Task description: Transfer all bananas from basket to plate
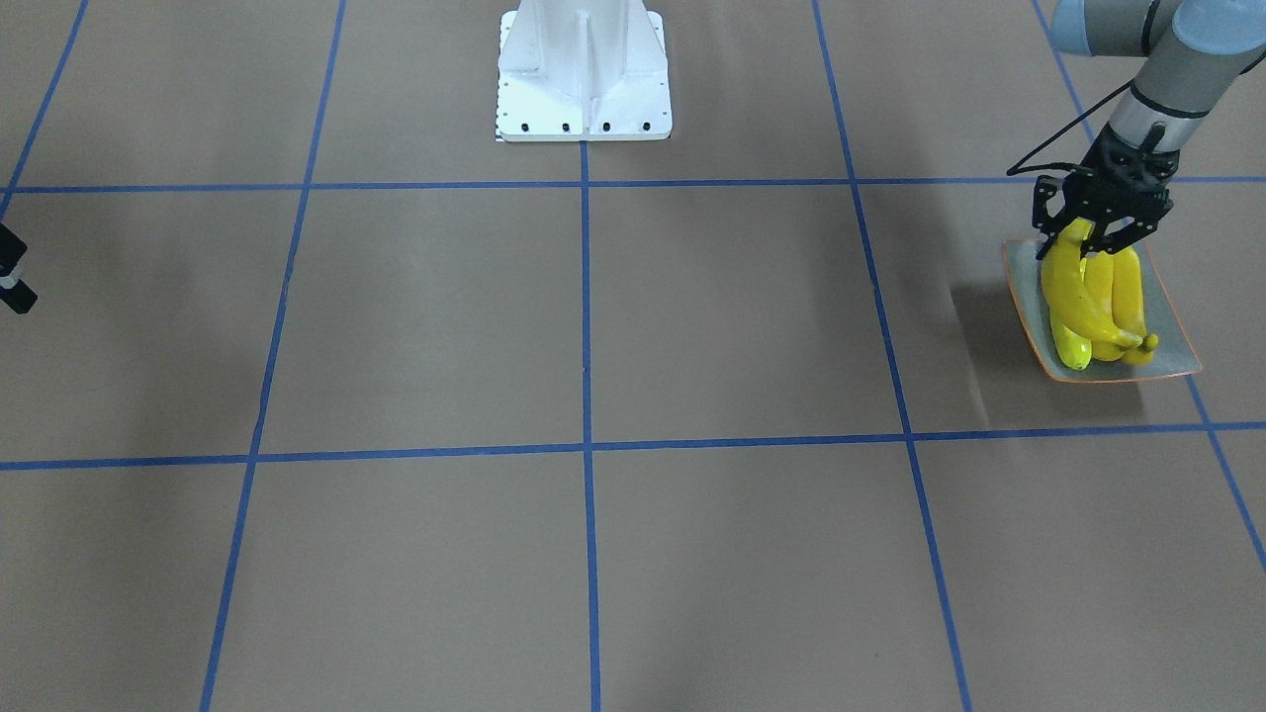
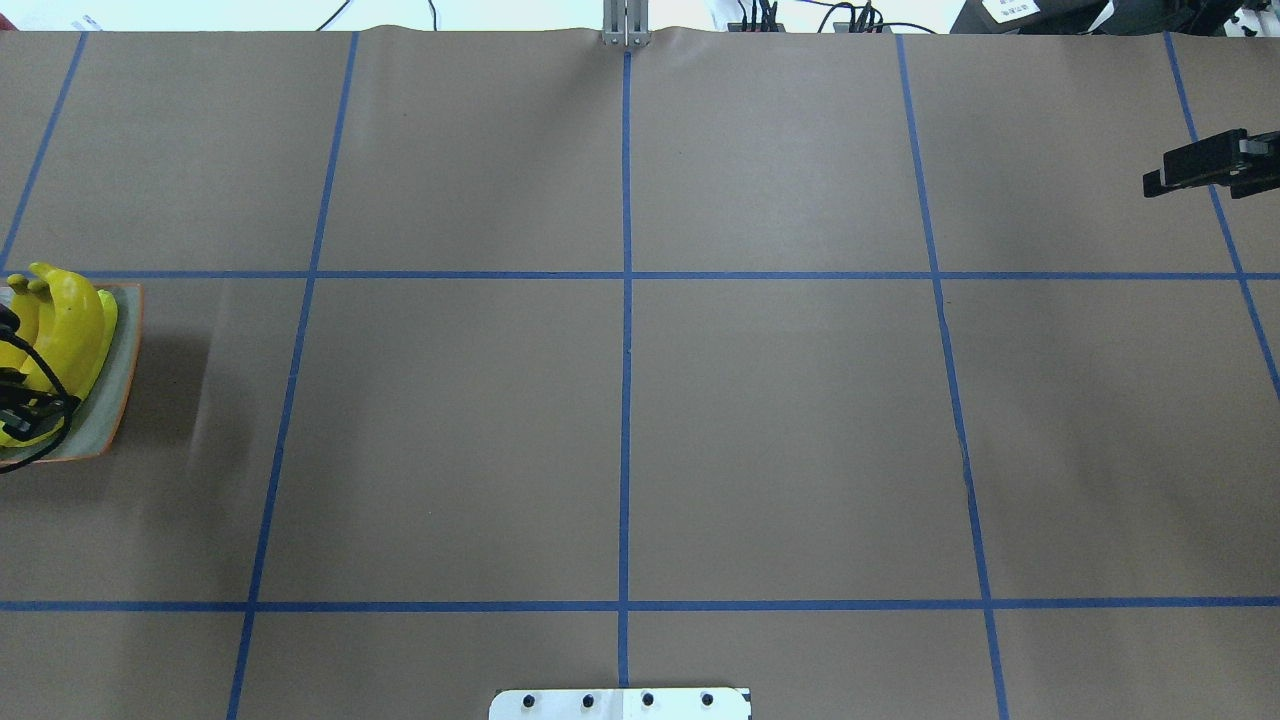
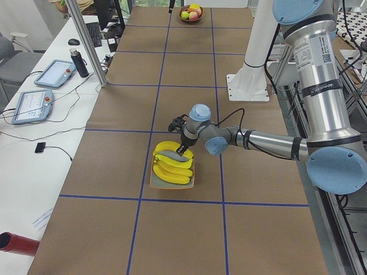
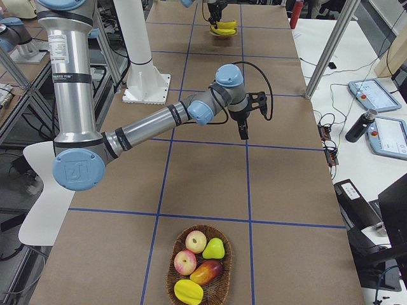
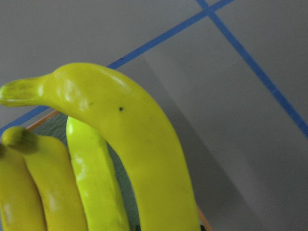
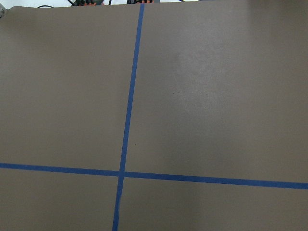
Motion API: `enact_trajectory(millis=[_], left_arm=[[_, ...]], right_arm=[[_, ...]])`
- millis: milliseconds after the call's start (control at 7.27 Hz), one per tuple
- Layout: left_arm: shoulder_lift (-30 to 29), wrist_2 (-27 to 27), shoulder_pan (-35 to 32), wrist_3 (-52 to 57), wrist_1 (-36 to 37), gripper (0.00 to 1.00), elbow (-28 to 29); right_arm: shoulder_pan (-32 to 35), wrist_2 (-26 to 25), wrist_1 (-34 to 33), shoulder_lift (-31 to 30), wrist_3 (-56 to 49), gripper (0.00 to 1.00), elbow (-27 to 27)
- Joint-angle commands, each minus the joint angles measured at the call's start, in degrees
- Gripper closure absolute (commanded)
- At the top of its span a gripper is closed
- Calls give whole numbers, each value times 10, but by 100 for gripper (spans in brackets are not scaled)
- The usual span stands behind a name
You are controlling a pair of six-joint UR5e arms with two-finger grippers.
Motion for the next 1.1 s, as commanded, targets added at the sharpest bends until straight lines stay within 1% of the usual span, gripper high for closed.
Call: enact_trajectory(millis=[0, 275, 412, 550, 687, 825, 962], left_arm=[[-1, 2, 0, 13, 3, 0, 2], [-7, -6, -8, 14, 3, 0, -9], [-7, -15, -25, 13, 7, 0, -27], [-18, -74, -86, 13, 45, 0, -36], [-61, -151, -165, 15, 126, 0, -36], [-77, -182, -224, 57, 189, 0, -37], [-80, -185, -268, 159, 254, 0, -37]], right_arm=[[1, 0, 0, 1, -1, 0, -1], [3, 0, -1, 4, -1, 0, -1], [8, 2, -3, 4, -1, 0, -4], [24, 15, -4, 3, -4, 0, -11], [34, 23, -8, -4, -43, 0, -24], [51, 23, -8, -18, -96, 0, -43], [65, 24, -17, -28, -127, 0, -53]])
